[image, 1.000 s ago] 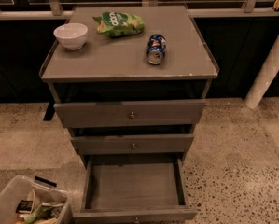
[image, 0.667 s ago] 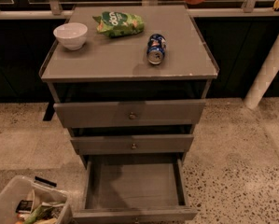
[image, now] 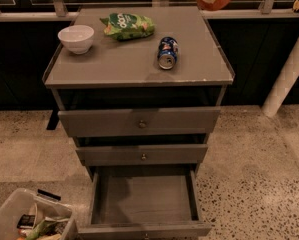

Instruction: Place apple into bottom drawer

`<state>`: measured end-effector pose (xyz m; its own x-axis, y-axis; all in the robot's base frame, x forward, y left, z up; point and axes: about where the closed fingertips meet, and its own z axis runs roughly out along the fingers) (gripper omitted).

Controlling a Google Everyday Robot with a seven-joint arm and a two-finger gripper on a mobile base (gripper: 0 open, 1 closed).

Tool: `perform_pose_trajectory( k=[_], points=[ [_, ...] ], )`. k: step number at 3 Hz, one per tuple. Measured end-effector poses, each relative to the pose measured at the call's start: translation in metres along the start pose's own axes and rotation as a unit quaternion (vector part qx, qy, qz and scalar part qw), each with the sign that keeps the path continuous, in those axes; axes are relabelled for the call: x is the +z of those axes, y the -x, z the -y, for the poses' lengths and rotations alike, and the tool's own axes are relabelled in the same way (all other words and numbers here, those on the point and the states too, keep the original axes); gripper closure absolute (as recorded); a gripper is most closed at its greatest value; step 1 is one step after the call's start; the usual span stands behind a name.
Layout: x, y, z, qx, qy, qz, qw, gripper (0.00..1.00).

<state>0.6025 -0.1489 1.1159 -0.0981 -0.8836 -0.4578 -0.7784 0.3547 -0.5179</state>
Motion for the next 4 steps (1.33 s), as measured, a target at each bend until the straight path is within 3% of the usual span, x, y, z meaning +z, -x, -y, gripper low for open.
perform_pose_trajectory(
  k=[1, 2, 3, 4],
  points=[
    [-0.045, -0.002, -0.046, -0.01, -0.01, -0.009, 0.9999, 1.0],
    [-0.1, -0.005, -0.1, 0.004, -0.035, -0.008, 0.9994, 1.0],
    [-0.106, -0.034, -0.123, 0.026, -0.03, -0.038, 0.9985, 1.0],
    [-0.106, -0.033, -0.123, 0.026, -0.031, -0.038, 0.9985, 1.0]
  ],
)
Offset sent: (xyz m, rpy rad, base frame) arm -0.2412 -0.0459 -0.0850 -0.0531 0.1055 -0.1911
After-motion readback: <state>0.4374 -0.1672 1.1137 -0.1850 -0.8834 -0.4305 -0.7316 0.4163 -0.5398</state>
